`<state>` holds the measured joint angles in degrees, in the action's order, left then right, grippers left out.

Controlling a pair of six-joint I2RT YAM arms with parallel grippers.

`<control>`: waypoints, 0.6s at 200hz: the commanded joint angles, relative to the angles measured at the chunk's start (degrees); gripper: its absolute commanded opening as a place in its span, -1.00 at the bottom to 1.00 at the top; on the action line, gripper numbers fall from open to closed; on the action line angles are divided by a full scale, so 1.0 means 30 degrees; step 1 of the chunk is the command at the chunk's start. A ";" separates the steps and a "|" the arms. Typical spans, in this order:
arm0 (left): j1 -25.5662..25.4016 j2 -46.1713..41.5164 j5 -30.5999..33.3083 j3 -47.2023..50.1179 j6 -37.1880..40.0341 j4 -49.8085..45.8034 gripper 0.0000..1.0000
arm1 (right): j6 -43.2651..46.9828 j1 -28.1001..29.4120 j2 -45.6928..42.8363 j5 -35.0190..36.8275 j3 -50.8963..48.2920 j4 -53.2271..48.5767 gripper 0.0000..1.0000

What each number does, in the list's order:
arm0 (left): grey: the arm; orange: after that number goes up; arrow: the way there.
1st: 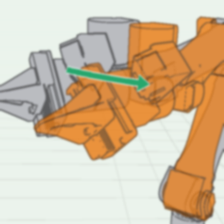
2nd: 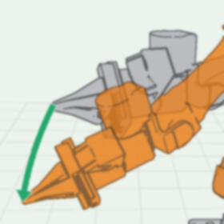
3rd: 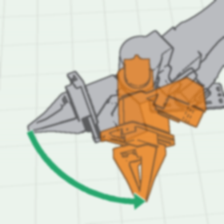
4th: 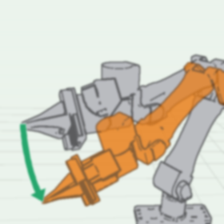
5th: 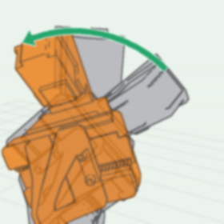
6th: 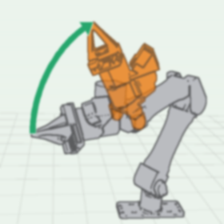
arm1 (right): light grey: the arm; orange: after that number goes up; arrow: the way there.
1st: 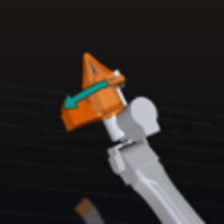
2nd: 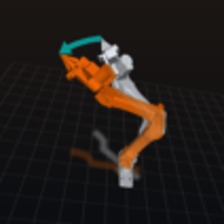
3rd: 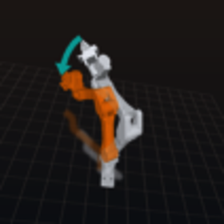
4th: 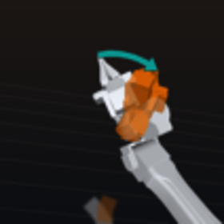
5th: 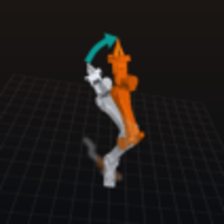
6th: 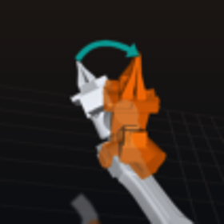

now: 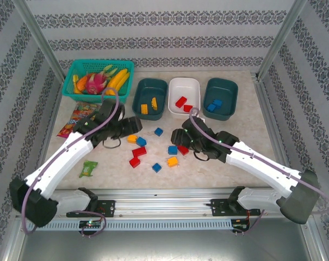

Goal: Sort the legos into containers by color

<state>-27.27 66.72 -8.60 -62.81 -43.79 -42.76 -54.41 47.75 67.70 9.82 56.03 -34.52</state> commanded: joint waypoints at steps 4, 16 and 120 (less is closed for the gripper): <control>0.0036 -0.2771 -0.0252 0.1810 -0.0923 -0.1385 0.47 | -0.1558 0.0525 0.0621 0.1120 -0.0715 -0.0428 0.49; 0.0036 -0.3776 -0.0326 0.2473 -0.1023 -0.1860 0.47 | -0.2118 0.0713 0.1182 0.1098 -0.0824 -0.0504 0.48; 0.0005 -0.6625 -0.1157 0.4724 -0.1158 -0.2802 0.45 | -0.4822 -0.0056 0.2521 0.0945 -0.2650 -0.0869 0.41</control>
<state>-27.27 47.53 -10.63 -50.33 -46.81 -49.84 -69.97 49.41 77.47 11.57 50.83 -36.42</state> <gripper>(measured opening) 0.728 0.716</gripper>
